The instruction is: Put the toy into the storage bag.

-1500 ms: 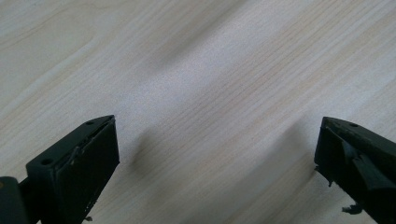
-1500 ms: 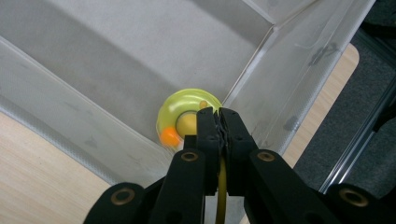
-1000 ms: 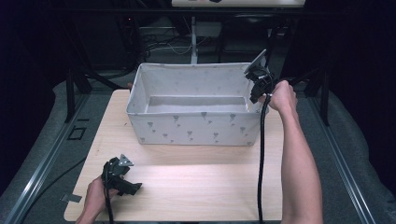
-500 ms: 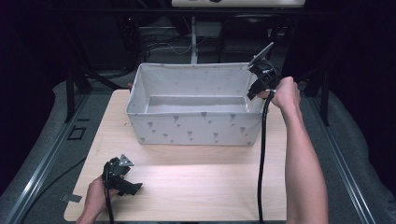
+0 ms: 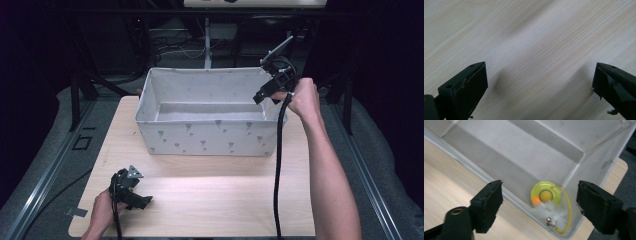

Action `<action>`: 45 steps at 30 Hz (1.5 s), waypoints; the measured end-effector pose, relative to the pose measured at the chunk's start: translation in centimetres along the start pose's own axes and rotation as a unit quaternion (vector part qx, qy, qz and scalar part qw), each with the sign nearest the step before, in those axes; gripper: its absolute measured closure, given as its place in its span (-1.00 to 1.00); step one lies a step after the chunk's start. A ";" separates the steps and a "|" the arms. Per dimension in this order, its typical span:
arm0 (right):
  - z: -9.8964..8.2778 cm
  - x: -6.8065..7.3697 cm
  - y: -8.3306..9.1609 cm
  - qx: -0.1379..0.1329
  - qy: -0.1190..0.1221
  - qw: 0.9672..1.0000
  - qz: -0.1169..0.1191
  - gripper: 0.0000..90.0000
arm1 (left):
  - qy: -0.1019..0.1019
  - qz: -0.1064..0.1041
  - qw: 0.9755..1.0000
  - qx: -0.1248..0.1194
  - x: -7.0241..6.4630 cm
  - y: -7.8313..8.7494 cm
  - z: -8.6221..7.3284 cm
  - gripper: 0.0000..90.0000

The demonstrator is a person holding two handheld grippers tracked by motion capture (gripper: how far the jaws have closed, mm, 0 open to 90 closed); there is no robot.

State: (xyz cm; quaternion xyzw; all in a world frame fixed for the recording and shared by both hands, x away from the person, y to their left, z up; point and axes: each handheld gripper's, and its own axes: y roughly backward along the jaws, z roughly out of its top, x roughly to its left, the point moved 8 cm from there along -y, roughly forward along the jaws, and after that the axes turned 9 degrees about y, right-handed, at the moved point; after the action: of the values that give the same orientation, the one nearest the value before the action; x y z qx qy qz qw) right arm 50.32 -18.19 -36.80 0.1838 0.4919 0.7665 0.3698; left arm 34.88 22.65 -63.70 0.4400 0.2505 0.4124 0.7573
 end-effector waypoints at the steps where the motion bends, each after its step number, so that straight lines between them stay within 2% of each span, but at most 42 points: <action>1: 0.0 0.3 0.2 0.003 0.005 1.000 0.001 -0.62 | 0.000 -0.001 1.000 0.000 0.0 0.0 0.0 -1.00; 4: 0.1 1.5 0.7 -0.003 0.016 1.000 0.007 -0.67 | -0.001 0.000 1.000 0.001 0.0 0.0 0.0 -1.00; 8: -0.1 3.7 1.4 -0.010 0.040 0.999 0.015 -0.70 | -0.001 0.000 1.000 0.000 0.0 0.0 0.0 -1.00; 9: -0.1 3.7 1.4 -0.010 0.040 0.999 0.015 -0.70 | -0.001 0.000 1.000 0.000 0.0 0.0 0.0 -1.00; 11: -0.5 5.2 1.8 -0.013 0.057 0.998 0.018 -0.74 | 0.000 0.001 1.000 -0.002 0.0 -0.1 0.0 -1.00; 12: -0.5 5.2 1.8 -0.013 0.057 0.998 0.018 -0.74 | 0.000 0.001 1.000 -0.002 0.0 -0.1 0.0 -1.00; 16: -0.9 7.1 2.0 -0.021 0.074 0.997 0.024 -0.79 | -0.001 0.003 1.000 -0.002 0.0 0.0 0.0 -1.00; 21: -1.8 9.0 1.7 -0.012 0.098 0.995 0.029 -0.88 | -0.001 0.002 1.000 -0.003 -0.1 0.0 0.1 -1.00; 26: -3.2 11.0 0.6 0.001 0.117 0.993 0.034 -0.93 | -0.001 0.002 1.000 -0.002 -0.1 0.0 0.1 -1.00; 27: -3.2 11.0 0.6 0.001 0.117 0.993 0.034 -0.93 | -0.001 0.001 1.000 -0.003 -0.1 0.0 0.1 -1.00; 28: -3.8 11.7 0.2 0.004 0.124 0.992 0.037 -0.94 | -0.002 0.003 1.000 -0.004 0.0 0.0 0.1 -1.00; 34: -5.3 13.1 -0.9 0.005 0.132 0.990 0.044 -0.98 | -0.001 0.003 1.000 -0.004 -0.1 0.0 0.1 -1.00; 37: -6.8 14.0 -2.2 0.007 0.134 0.990 0.049 -1.00 | 0.001 0.003 1.000 -0.003 -0.1 0.0 0.0 -1.00; 38: -7.7 14.5 -3.0 0.010 0.136 0.989 0.051 -1.00 | 0.001 0.003 1.000 -0.004 -0.1 -0.1 0.0 -1.00; 40: -8.1 14.7 -3.4 0.010 0.135 0.989 0.051 -1.00 | 0.001 0.002 1.000 -0.002 -0.1 0.0 0.0 -1.00; 45: -10.8 15.7 -6.1 0.014 0.128 0.990 0.056 -1.00 | -0.003 0.002 1.000 -0.002 -0.1 0.0 0.0 -1.00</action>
State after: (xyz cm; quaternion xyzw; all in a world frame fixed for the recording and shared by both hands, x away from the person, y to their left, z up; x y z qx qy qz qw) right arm 35.36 -11.64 -48.36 0.1172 0.5348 0.7962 0.2576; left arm 34.85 22.51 -63.72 0.4400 0.2465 0.4132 0.7582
